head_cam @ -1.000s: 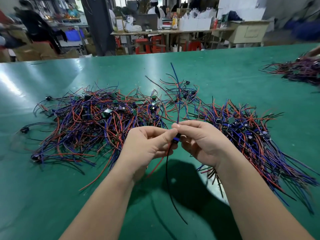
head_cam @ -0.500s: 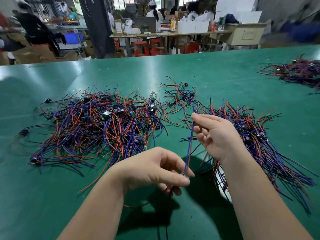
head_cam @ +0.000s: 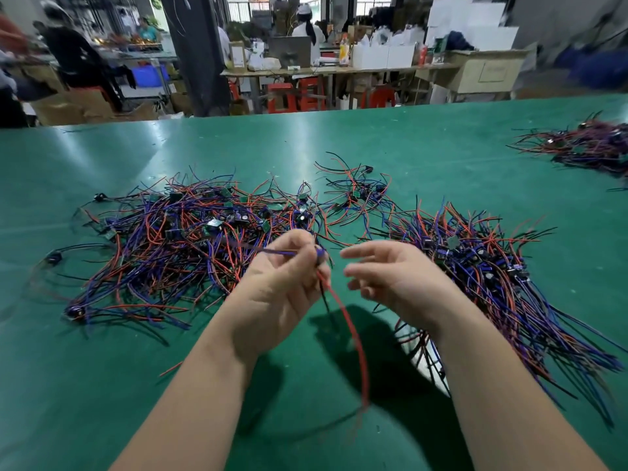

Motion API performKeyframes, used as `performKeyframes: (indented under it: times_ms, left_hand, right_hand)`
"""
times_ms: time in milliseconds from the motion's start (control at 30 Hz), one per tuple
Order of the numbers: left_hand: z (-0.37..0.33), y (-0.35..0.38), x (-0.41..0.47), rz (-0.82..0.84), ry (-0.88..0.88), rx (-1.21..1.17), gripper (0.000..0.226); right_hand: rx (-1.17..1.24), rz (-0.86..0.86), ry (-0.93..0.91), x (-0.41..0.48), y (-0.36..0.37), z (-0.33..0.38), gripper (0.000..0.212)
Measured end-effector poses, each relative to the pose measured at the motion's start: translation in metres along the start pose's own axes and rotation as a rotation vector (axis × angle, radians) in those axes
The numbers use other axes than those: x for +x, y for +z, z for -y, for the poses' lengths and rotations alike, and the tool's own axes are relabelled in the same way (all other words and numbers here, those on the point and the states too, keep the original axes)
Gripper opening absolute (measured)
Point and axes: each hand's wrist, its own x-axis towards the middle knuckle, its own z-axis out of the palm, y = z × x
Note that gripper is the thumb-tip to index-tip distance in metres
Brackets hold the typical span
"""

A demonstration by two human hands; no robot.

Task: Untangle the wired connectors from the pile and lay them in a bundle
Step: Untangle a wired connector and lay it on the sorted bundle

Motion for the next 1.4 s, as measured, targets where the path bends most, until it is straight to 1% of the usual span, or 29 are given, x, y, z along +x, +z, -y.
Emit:
performKeyframes:
  times_ms: [33, 100, 167, 200, 300, 400, 433, 467, 500, 567, 600, 633, 667, 733, 767, 800, 833, 867, 900, 967, 1033, 1133, 1200, 1233, 1267, 1300, 1333, 1367, 1400]
  left_hand:
    - [-0.001, 0.0, 0.002, -0.09, 0.057, -0.048, 0.043]
    - [0.0, 0.001, 0.006, -0.286, 0.144, -0.075, 0.041]
    - [0.002, 0.002, 0.009, -0.476, 0.207, -0.022, 0.033]
    - [0.003, 0.002, 0.01, -0.545, 0.23, -0.009, 0.031]
    - [0.004, 0.001, 0.013, -0.664, 0.276, -0.056, 0.029]
    - [0.002, 0.001, 0.014, -0.718, 0.308, -0.097, 0.028]
    - [0.001, 0.001, 0.013, -0.722, 0.312, -0.109, 0.028]
    - [0.0, 0.001, 0.013, -0.724, 0.317, -0.122, 0.027]
    - [-0.002, 0.001, 0.013, -0.726, 0.326, -0.132, 0.026]
    - [-0.004, -0.001, 0.013, -0.738, 0.359, -0.133, 0.022]
    - [-0.005, -0.002, 0.012, -0.743, 0.378, -0.119, 0.022]
    - [-0.007, -0.003, 0.012, -0.744, 0.394, -0.097, 0.023]
    - [-0.007, -0.002, 0.012, -0.736, 0.412, -0.061, 0.023]
    - [-0.003, 0.0, 0.012, -0.694, 0.464, 0.059, 0.024]
    - [0.001, 0.001, 0.011, -0.671, 0.494, 0.149, 0.024]
    - [0.005, 0.002, 0.011, -0.646, 0.523, 0.254, 0.026]
    - [0.009, 0.004, 0.01, -0.61, 0.545, 0.356, 0.027]
    - [0.013, 0.006, 0.009, -0.56, 0.556, 0.441, 0.027]
    - [0.017, 0.008, 0.008, -0.498, 0.558, 0.507, 0.025]
    - [0.025, 0.012, 0.004, -0.39, 0.569, 0.655, 0.025]
    - [0.03, 0.013, 0.004, -0.328, 0.603, 0.81, 0.027]
    - [0.029, 0.009, 0.004, -0.212, 0.667, 0.982, 0.034]
    - [0.025, 0.006, 0.004, -0.184, 0.678, 1.097, 0.043]
    - [0.024, 0.004, 0.003, -0.212, 0.628, 1.079, 0.043]
    - [0.024, 0.005, 0.003, -0.259, 0.531, 0.981, 0.039]
    - [0.024, 0.007, 0.003, -0.297, 0.409, 0.837, 0.031]
    - [0.024, 0.008, 0.003, -0.313, 0.291, 0.698, 0.017]
    - [0.024, 0.011, 0.003, -0.322, 0.198, 0.607, 0.011]
    - [0.025, 0.013, 0.003, -0.326, 0.135, 0.582, 0.019]
  right_hand:
    - [-0.073, 0.074, -0.008, -0.001, 0.004, -0.003, 0.019]
    - [-0.1, 0.194, -0.017, -0.004, 0.013, -0.006, 0.014]
    - [-0.026, 0.274, -0.025, -0.006, 0.018, -0.008, 0.009]
    - [0.026, 0.311, -0.024, -0.007, 0.02, -0.008, 0.012]
    - [0.145, 0.403, -0.033, -0.008, 0.019, -0.008, 0.017]
    - [0.143, 0.445, -0.048, -0.01, 0.02, -0.008, 0.018]
    - [0.117, 0.409, -0.05, -0.009, 0.023, -0.009, 0.017]
    - [0.066, 0.32, -0.069, -0.008, 0.025, -0.01, 0.018]
    - [-0.041, 0.158, -0.112, -0.005, 0.026, -0.013, 0.022]
    - [-0.284, -0.267, -0.285, 0.002, 0.024, -0.015, 0.026]
    - [-0.301, -0.36, -0.358, 0.004, 0.022, -0.013, 0.026]
    - [-0.239, -0.369, -0.395, 0.005, 0.02, -0.011, 0.025]
    - [-0.114, -0.31, -0.384, 0.004, 0.019, -0.009, 0.026]
    - [0.09, -0.08, -0.271, 0.001, 0.024, -0.007, 0.025]
    - [0.118, 0.021, -0.213, 0.0, 0.027, -0.007, 0.022]
    - [0.117, 0.078, -0.171, -0.001, 0.031, -0.008, 0.023]
    - [0.129, 0.103, -0.151, 0.0, 0.033, -0.01, 0.03]
    - [0.164, 0.105, -0.144, 0.001, 0.033, -0.01, 0.034]
    - [0.209, 0.098, -0.148, 0.001, 0.032, -0.009, 0.034]
    - [0.316, 0.095, -0.152, 0.002, 0.028, -0.006, 0.026]
    - [0.391, 0.093, -0.147, 0.002, 0.022, -0.003, 0.02]
    - [0.404, 0.061, -0.13, 0.002, 0.016, 0.002, 0.012]
    - [0.422, 0.001, -0.109, 0.001, 0.011, 0.007, 0.009]
    - [0.434, -0.029, -0.104, 0.002, 0.007, 0.008, 0.008]
    - [0.432, -0.045, -0.105, 0.001, 0.004, 0.01, 0.008]
    - [0.414, -0.045, -0.109, 0.001, 0.003, 0.01, 0.008]
    - [0.382, -0.037, -0.106, 0.0, 0.002, 0.01, 0.007]
    - [0.344, -0.025, -0.095, 0.0, 0.002, 0.009, 0.005]
    - [0.303, -0.017, -0.076, 0.0, 0.003, 0.007, 0.003]
